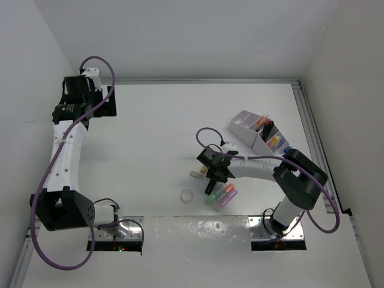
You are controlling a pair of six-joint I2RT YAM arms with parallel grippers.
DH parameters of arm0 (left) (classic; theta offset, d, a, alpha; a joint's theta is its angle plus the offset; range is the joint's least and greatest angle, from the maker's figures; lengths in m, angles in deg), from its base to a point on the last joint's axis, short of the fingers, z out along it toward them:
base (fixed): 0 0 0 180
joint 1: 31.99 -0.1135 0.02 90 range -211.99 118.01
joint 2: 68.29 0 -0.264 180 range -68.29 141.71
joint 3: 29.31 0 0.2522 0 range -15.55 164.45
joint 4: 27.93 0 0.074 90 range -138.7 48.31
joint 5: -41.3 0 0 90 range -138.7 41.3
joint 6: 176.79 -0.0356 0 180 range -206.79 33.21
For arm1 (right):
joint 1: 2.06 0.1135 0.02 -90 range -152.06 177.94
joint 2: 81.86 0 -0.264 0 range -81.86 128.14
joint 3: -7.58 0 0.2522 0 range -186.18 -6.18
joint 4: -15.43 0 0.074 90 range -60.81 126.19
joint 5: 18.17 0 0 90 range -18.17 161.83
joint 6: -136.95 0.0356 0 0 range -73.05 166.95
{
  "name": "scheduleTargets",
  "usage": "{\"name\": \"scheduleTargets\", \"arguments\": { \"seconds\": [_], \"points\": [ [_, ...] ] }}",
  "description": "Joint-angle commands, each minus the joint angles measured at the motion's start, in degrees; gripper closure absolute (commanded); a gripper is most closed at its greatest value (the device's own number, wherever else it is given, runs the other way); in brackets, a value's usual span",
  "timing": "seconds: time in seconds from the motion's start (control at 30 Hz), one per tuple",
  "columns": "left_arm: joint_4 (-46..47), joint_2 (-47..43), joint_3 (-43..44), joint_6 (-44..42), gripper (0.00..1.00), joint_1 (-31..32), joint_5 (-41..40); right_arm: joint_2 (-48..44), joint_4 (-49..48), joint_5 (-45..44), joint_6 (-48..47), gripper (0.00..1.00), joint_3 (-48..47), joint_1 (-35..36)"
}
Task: Sort the stationery into containers
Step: Pick up the pen from the center of the board.
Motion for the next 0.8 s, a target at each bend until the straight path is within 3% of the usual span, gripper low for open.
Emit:
{"name": "scheduleTargets", "arguments": {
  "seconds": [0.0,0.23,0.4,0.47,0.5,0.57,0.77],
  "points": [
    [2.0,-1.3,0.0,-0.5,0.0,0.3,-1.4,2.2,1.2,0.2,-1.3,0.64,-1.7,-0.6],
    [2.0,-0.7,0.2,-0.6,0.0,0.1,-2.0,0.2,-0.2,-1.3,-1.2,1.0,-0.6,-2.4],
    [1.8,-0.1,0.7,-0.6,0.0,-0.1,-2.0,-2.9,-0.9,-3.9,-6.5,1.0,-5.4,-6.4],
    [1.5,0.2,1.0,-0.6,0.0,-0.2,-2.1,-5.6,-1.3,-5.1,-11.6,1.0,-8.9,-8.0],
    [1.4,0.8,2.0,-0.5,0.0,-0.7,-2.1,-10.8,-2.4,-9.1,-19.5,1.0,-12.8,-10.7],
    [1.3,0.9,2.2,-0.6,0.0,-0.8,-2.3,-12.5,-3.2,-11.8,-23.5,1.0,-13.1,-11.6],
    [0.8,3.1,3.9,-0.5,0.0,-2.5,-2.0,-26.0,-10.0,-20.6,-35.4,1.0,-7.4,-23.9]
  ]
}}
